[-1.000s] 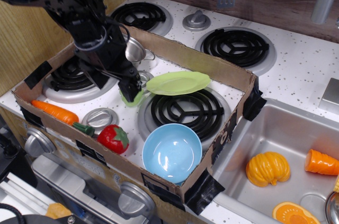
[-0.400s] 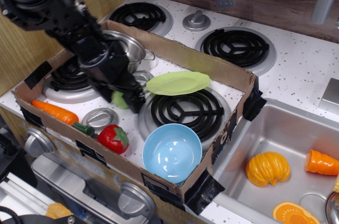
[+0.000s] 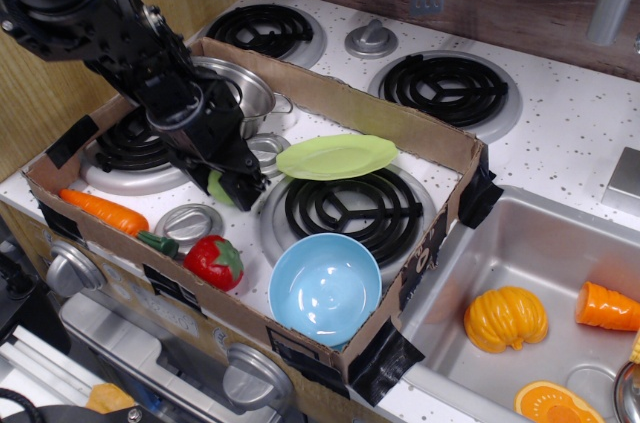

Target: Put broccoli in pot

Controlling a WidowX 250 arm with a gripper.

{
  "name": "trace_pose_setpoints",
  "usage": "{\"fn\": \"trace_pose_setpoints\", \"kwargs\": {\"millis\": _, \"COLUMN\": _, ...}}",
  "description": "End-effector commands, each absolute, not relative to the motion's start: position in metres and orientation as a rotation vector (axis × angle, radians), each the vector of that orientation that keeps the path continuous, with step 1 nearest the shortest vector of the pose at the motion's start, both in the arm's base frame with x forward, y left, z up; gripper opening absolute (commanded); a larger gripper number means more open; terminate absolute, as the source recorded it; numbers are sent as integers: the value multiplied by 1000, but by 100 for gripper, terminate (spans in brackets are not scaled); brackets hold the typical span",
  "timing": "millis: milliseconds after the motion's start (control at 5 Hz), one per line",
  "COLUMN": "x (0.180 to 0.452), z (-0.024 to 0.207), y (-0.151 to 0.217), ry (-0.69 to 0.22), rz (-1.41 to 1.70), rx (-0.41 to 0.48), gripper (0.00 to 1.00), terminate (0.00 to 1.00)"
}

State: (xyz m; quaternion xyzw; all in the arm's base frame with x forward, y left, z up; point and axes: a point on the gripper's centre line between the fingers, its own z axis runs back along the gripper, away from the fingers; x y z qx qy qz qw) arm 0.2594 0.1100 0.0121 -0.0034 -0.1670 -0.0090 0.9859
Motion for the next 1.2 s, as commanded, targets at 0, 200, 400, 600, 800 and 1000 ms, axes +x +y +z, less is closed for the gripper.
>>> {"fn": "trace_pose_setpoints", "kwargs": {"millis": 0, "x": 266, "z": 74, "y": 119, "ry": -403, "rz": -20, "rx": 112, "gripper": 0, "terminate": 0}}
{"fn": "trace_pose_setpoints", "kwargs": {"millis": 200, "x": 273, "z": 91, "y": 131, "ry": -417, "rz": -33, "rx": 142, "gripper": 0, "terminate": 0}}
{"fn": "trace_pose_setpoints", "kwargs": {"millis": 400, "x": 289, "z": 102, "y": 143, "ry": -454, "rz": -65, "rx": 177, "gripper": 0, "terminate": 0}}
{"fn": "trace_pose_setpoints", "kwargs": {"millis": 600, "x": 312, "z": 101, "y": 167, "ry": -533, "rz": -135, "rx": 178, "gripper": 0, "terminate": 0}}
{"fn": "trace_pose_setpoints", "kwargs": {"millis": 800, "x": 322, "z": 99, "y": 177, "ry": -555, "rz": -186, "rx": 164, "gripper": 0, "terminate": 0}}
{"fn": "trace_pose_setpoints", "kwargs": {"millis": 1000, "x": 331, "z": 93, "y": 180, "ry": -641, "rz": -251, "rx": 175, "gripper": 100, "terminate": 0}}
